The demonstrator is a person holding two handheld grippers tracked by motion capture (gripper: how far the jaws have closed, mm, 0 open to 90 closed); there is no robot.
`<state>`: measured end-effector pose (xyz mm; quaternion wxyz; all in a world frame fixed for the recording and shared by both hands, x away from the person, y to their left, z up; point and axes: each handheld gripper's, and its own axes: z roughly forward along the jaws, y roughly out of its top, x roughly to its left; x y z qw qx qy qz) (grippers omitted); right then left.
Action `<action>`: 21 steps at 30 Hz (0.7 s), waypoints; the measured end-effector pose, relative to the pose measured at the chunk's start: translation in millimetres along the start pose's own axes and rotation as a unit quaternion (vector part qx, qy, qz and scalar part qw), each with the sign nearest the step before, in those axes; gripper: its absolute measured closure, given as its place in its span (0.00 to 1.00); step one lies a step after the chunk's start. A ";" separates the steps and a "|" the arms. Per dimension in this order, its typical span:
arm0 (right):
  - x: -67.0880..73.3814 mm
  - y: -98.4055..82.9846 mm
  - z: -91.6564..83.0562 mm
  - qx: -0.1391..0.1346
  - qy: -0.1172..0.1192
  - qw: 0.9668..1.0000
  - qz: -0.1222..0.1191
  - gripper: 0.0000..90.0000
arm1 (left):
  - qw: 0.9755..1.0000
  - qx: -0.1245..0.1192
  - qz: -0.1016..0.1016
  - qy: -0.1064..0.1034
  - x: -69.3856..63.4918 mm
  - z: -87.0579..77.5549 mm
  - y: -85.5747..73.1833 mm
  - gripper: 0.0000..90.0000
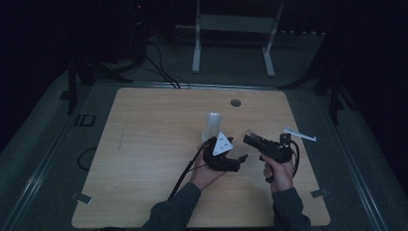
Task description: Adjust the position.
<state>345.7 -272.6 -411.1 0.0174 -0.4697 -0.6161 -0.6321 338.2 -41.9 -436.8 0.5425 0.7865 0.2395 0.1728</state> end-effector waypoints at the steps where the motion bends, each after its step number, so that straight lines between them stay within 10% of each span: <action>1: -0.4 0.1 -0.1 -0.002 0.003 1.000 0.001 0.46 | 1.000 0.002 0.001 0.000 0.0 0.3 0.0 0.24; 21: -4.2 0.9 -3.8 -0.006 0.007 1.000 0.015 0.40 | 1.000 0.001 0.016 -0.002 -4.1 -1.4 1.3 0.30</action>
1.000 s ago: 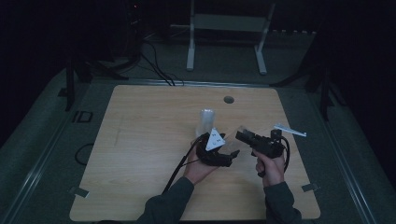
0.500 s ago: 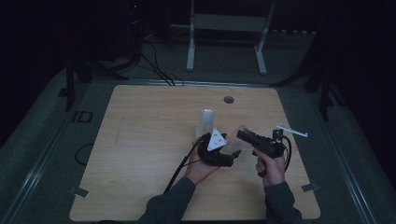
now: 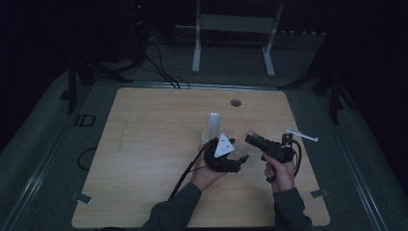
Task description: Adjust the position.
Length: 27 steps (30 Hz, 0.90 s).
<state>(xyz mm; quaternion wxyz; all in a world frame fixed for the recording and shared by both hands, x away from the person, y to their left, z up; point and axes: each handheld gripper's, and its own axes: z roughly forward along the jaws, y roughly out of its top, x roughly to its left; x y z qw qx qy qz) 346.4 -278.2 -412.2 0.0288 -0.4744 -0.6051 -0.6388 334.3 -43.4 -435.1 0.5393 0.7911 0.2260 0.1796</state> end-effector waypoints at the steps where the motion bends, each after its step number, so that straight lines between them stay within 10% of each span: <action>1: 0.3 0.1 -0.3 0.001 -0.001 1.000 -0.001 0.40 | 1.000 -0.001 0.000 -0.001 0.1 -0.4 0.0 0.31; 27: 10.6 -0.5 -16.7 0.040 -0.035 0.995 -0.081 0.38 | 1.000 0.006 0.001 0.002 17.0 -13.7 1.4 0.33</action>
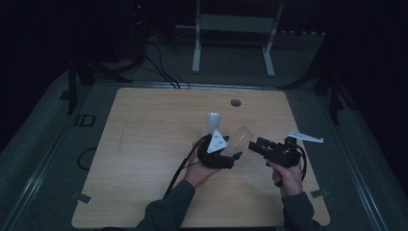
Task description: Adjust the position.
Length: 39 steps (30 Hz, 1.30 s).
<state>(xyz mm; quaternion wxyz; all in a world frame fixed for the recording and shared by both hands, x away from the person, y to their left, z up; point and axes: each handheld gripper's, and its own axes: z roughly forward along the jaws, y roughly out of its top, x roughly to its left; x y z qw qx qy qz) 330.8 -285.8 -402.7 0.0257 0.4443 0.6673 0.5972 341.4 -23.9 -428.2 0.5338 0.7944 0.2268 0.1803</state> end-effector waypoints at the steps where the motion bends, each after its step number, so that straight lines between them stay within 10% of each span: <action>1: 0.8 -0.1 -0.2 0.004 -0.004 1.000 -0.008 0.38 | 1.000 0.000 0.000 0.002 0.3 -0.4 -0.1 0.33; 39: 19.0 8.0 -2.4 0.083 -0.086 0.983 -0.142 0.39 | 1.000 0.017 0.014 -0.012 15.5 -13.7 0.8 0.33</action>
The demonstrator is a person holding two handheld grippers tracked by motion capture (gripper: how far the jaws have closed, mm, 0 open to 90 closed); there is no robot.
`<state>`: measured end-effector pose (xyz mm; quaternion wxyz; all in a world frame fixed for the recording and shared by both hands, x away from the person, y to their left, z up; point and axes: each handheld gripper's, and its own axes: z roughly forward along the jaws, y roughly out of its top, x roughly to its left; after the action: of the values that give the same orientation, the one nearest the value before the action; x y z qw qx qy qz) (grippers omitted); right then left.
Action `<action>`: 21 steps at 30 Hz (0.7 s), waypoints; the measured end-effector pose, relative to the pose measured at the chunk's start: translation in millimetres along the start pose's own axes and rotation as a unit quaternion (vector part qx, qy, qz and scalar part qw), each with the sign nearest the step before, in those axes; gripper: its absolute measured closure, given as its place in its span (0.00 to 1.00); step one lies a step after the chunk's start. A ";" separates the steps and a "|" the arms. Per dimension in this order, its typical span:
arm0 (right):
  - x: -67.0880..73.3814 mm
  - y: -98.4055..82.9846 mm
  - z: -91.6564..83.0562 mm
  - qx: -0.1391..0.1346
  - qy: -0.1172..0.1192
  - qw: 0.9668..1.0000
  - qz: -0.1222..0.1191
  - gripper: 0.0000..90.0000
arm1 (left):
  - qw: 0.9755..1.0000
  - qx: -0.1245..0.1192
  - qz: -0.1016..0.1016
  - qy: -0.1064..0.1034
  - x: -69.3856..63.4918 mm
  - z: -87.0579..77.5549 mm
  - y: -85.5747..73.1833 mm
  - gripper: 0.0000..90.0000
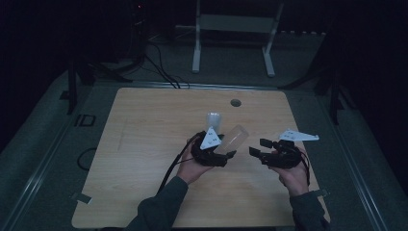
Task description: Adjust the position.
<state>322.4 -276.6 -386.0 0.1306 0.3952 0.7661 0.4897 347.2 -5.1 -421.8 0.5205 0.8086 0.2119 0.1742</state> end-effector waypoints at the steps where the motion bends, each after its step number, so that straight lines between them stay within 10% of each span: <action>1: 0.0 0.3 -0.1 0.001 -0.001 1.000 -0.001 0.39 | 1.000 0.000 0.001 0.000 0.0 -0.1 0.0 0.33; 21: 7.0 7.4 -1.8 0.043 -0.022 0.996 -0.068 0.39 | 1.000 0.006 0.022 -0.011 0.7 -5.1 0.6 0.33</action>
<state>320.4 -271.1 -377.5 0.1632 0.3580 0.8087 0.4372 345.3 -1.0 -419.2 0.5140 0.8179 0.1893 0.1760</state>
